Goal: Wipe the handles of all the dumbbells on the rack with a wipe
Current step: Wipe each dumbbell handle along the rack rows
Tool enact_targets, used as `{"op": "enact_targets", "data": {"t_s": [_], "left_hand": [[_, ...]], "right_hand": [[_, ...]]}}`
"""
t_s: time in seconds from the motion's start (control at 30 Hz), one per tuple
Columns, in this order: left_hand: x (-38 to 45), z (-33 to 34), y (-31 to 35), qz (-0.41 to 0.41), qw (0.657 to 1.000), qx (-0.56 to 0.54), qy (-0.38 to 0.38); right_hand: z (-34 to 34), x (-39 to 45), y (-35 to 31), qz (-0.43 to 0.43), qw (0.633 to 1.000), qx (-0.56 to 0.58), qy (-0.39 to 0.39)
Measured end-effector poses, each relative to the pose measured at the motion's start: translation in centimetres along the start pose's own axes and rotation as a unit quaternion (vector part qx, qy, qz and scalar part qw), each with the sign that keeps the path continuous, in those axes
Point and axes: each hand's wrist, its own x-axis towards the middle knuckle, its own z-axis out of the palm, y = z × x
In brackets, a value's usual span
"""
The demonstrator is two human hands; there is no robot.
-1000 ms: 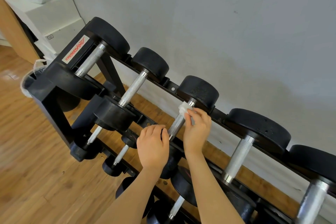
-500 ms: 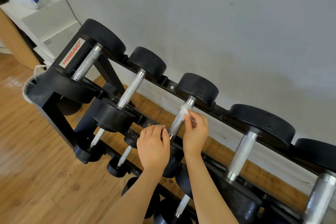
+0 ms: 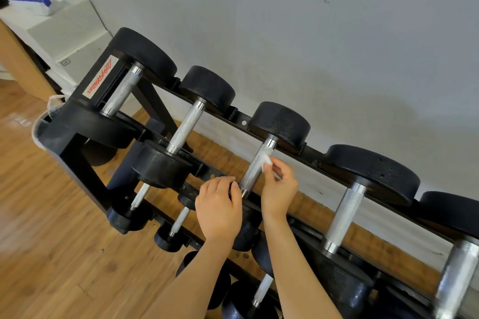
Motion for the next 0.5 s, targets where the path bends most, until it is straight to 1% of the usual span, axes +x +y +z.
{"op": "enact_targets", "data": {"t_s": [0.13, 0.2, 0.33, 0.5], "left_hand": [[0.0, 0.0, 0.0, 0.008, 1.000, 0.005, 0.012], [0.0, -0.1, 0.1, 0.015, 1.000, 0.007, 0.019], [0.0, 0.0, 0.0, 0.006, 1.000, 0.011, 0.011], [0.0, 0.0, 0.1, 0.001, 1.000, 0.016, 0.005]], "right_hand": [[-0.3, -2.2, 1.1, 0.036, 0.999, 0.000, -0.026], [-0.4, -2.5, 1.2, 0.036, 0.999, 0.002, -0.031], [-0.3, -1.2, 0.3, 0.005, 1.000, 0.005, -0.023], [0.0, 0.0, -0.2, -0.052, 0.998, -0.029, -0.028]]}}
